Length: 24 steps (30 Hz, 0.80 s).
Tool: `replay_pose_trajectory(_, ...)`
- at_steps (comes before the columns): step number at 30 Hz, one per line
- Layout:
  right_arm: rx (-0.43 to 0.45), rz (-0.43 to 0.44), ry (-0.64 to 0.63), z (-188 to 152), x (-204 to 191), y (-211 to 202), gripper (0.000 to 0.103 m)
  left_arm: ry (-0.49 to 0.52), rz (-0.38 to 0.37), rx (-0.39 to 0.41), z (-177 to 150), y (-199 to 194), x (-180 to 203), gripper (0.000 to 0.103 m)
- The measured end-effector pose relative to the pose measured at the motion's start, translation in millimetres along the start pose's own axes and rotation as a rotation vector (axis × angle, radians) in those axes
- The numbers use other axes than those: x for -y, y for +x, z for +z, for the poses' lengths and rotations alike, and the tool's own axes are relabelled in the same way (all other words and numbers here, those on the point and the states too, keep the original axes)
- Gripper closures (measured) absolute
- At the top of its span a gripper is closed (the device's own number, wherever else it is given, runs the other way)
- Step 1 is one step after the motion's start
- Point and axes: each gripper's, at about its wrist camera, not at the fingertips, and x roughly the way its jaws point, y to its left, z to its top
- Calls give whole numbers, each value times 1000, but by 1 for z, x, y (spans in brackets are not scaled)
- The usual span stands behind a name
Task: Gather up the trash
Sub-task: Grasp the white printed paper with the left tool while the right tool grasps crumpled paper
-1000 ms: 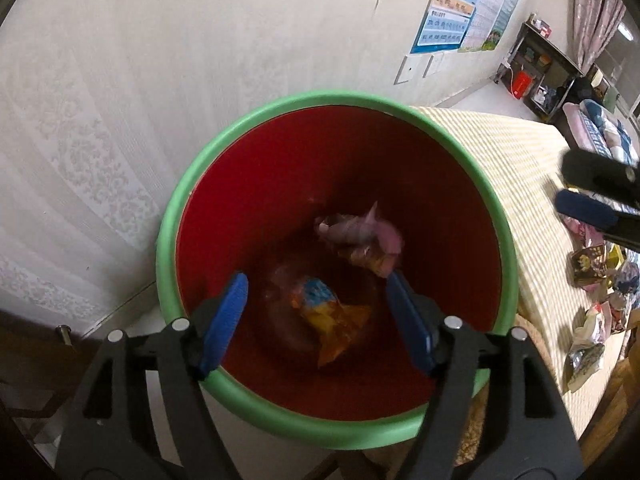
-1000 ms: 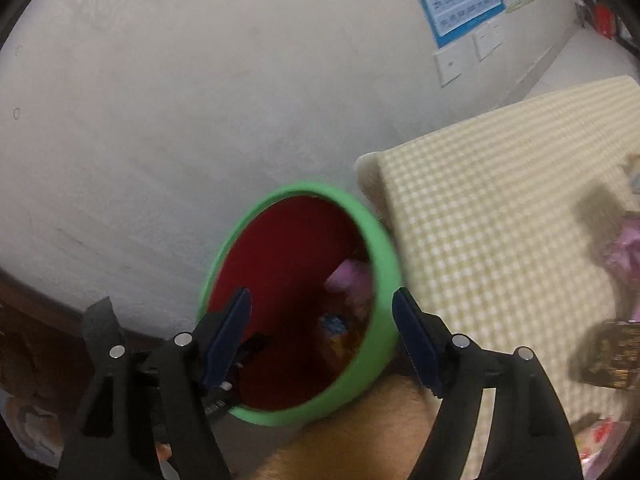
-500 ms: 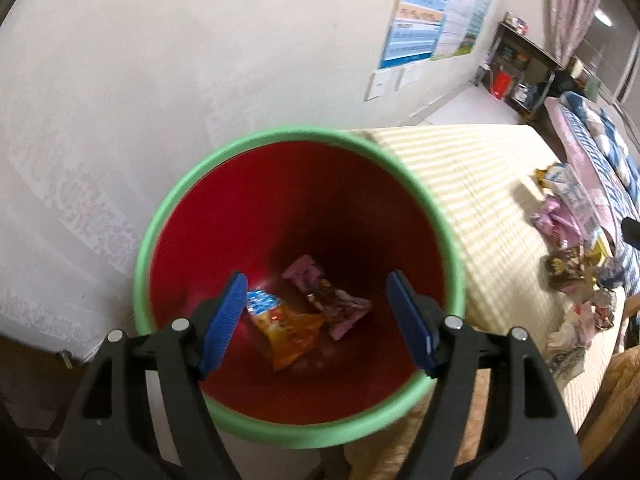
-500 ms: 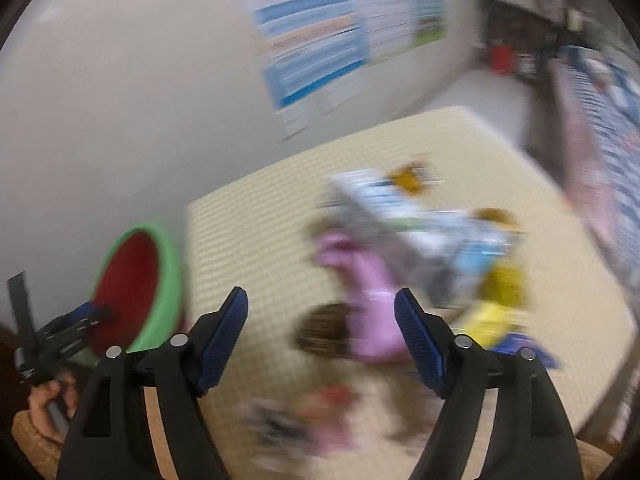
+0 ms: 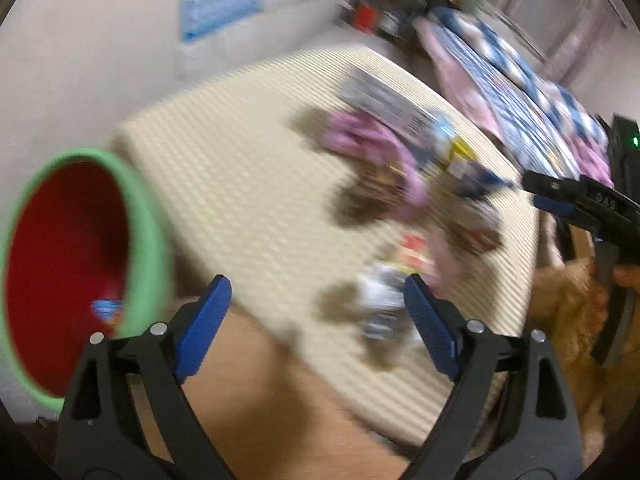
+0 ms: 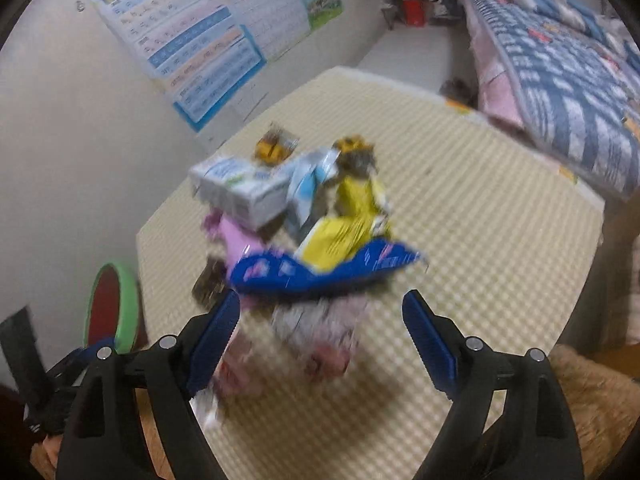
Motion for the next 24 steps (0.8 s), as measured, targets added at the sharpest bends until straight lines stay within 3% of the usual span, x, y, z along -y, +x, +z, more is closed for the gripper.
replay_pose_trajectory(3, 2, 46, -32, -10, -6, -3, 22, 11, -57, -79, 4, 25, 28, 18)
replay_pose_trajectory(8, 13, 73, -17, -11, 0, -4, 22, 95, -6, -201, -3, 64, 57, 18)
replay_pose_trajectory(9, 13, 76, -13, -11, 2, -4, 22, 95, 0, -215, -6, 67, 58, 21)
replay_pose_trajectory(10, 12, 77, -11, -11, 3, -4, 22, 86, -1, -223, -6, 69, 56, 32)
replay_pose_trajectory(11, 9, 78, -10, -11, 3, -3, 22, 64, -12, -225, -6, 69, 52, 32)
replay_pose_trajectory(16, -26, 63, 1, -13, 7, 4, 22, 21, -18, -179, -8, 55, 44, 36)
replay_pose_trajectory(24, -107, 26, 30, -16, 14, 36, 22, -33, 43, -4, 8, 13, 22, 36)
